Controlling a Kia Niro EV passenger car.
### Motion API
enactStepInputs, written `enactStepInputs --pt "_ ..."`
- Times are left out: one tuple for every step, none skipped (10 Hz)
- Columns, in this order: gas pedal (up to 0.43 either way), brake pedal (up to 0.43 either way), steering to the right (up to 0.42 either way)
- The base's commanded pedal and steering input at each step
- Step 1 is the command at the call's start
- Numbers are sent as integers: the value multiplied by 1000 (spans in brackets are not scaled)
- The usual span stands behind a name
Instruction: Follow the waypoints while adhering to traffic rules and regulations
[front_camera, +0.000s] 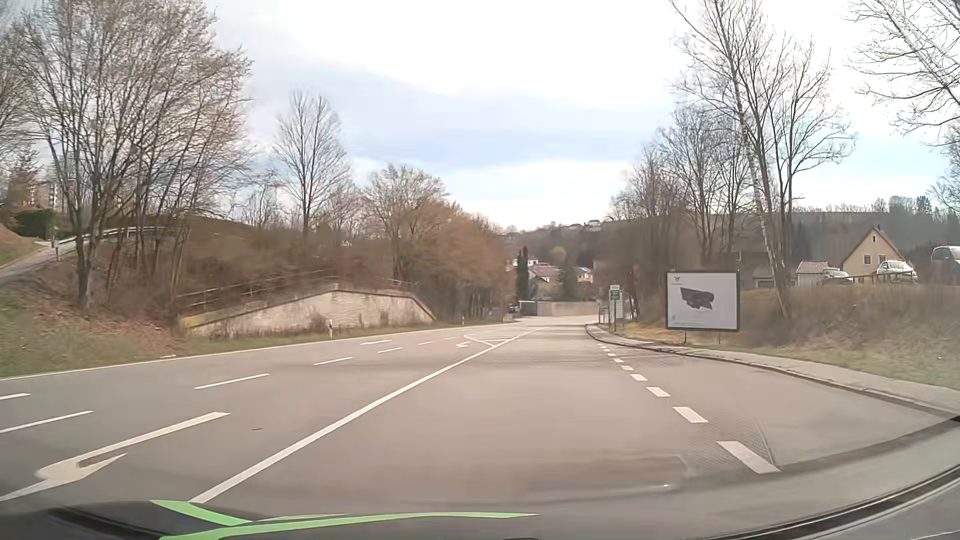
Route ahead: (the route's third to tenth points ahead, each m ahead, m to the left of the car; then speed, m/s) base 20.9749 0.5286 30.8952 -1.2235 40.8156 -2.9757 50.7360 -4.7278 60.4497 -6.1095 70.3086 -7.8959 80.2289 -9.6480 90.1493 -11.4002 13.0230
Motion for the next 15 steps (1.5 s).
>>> enactStepInputs --pt "0 0 55" --pt "0 0 52" --pt "8 0 49" --pt "8 0 44" --pt "8 0 39" --pt "20 0 34" --pt "20 0 31" --pt "20 0 26" --pt "20 0 24" --pt "20 0 21" --pt "20 0 19" --pt "28 0 16" --pt "28 0 14" --pt "28 0 13" --pt "28 0 13"
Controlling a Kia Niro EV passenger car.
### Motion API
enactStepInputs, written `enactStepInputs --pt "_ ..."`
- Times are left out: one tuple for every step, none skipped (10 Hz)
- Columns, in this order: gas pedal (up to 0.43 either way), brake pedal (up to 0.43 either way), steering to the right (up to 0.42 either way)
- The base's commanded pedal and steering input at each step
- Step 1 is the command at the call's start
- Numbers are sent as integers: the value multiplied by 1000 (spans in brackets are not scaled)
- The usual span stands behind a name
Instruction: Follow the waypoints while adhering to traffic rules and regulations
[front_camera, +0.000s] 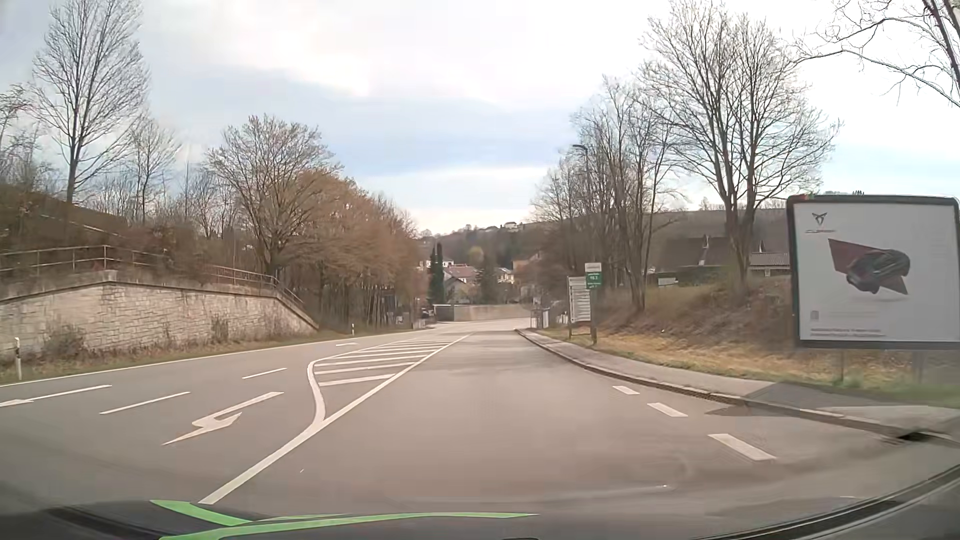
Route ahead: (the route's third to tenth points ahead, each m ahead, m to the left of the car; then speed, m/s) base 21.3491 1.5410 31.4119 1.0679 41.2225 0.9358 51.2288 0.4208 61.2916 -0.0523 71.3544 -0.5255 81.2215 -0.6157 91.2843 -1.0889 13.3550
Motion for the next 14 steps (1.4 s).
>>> enactStepInputs --pt "28 0 10" --pt "28 0 6" --pt "20 0 5" --pt "20 0 4" --pt "8 0 3" --pt "0 0 0" --pt "0 0 0" --pt "0 0 0" --pt "0 0 0" --pt "0 0 0" --pt "0 0 0" --pt "0 0 0" --pt "0 0 0" --pt "0 0 0"
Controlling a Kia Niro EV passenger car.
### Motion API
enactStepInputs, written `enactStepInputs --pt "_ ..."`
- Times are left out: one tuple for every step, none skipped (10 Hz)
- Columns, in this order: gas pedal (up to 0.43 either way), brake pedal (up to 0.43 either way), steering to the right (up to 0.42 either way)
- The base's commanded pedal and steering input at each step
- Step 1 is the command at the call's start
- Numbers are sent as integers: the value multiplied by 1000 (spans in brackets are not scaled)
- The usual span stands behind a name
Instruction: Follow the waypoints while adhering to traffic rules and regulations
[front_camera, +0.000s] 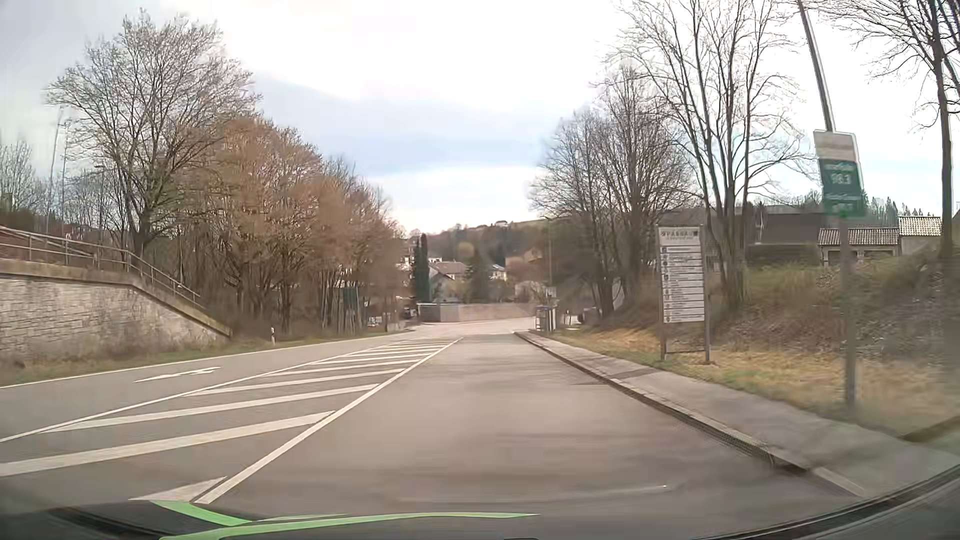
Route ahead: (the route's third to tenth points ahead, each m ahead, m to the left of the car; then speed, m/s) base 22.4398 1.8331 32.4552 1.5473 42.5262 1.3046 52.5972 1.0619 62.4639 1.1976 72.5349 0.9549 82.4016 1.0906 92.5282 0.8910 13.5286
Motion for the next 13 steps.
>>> enactStepInputs --pt "0 0 0" --pt "0 0 0" --pt "0 0 0" --pt "0 0 0" --pt "0 0 0" --pt "0 0 0" --pt "0 0 0" --pt "0 0 0" --pt "0 0 0" --pt "0 0 0" --pt "0 0 1" --pt "0 0 0" --pt "0 0 1"
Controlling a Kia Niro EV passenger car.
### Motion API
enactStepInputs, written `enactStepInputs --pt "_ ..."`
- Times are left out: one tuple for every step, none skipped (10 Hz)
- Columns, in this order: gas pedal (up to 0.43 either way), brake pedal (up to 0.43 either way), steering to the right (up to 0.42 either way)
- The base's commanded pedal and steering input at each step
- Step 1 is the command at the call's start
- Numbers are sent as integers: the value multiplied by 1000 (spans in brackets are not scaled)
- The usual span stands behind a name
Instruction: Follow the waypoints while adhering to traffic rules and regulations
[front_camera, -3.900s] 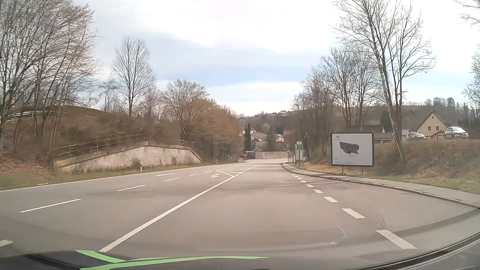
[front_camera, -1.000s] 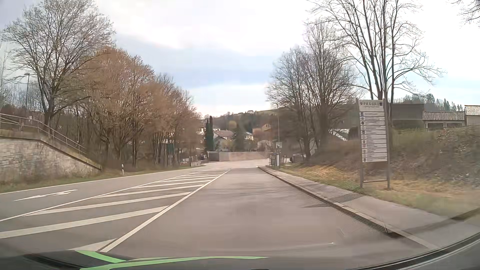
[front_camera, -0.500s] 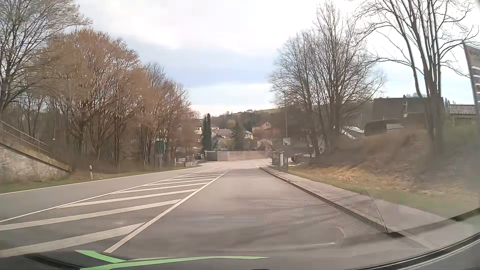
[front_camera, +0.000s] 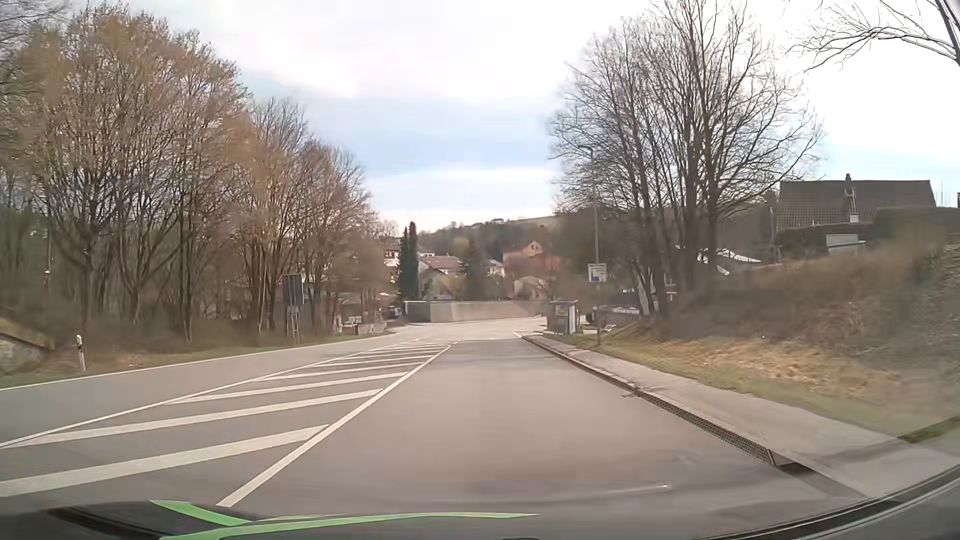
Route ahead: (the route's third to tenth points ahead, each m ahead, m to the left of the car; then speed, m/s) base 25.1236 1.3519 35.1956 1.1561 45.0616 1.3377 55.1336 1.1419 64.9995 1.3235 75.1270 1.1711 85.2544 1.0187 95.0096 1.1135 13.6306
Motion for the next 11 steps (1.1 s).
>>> enactStepInputs --pt "0 0 1" --pt "0 0 2" --pt "0 0 2" --pt "0 0 2" --pt "0 0 2" --pt "0 0 3" --pt "0 0 4" --pt "0 0 4" --pt "0 0 4" --pt "0 0 4" --pt "0 0 4"
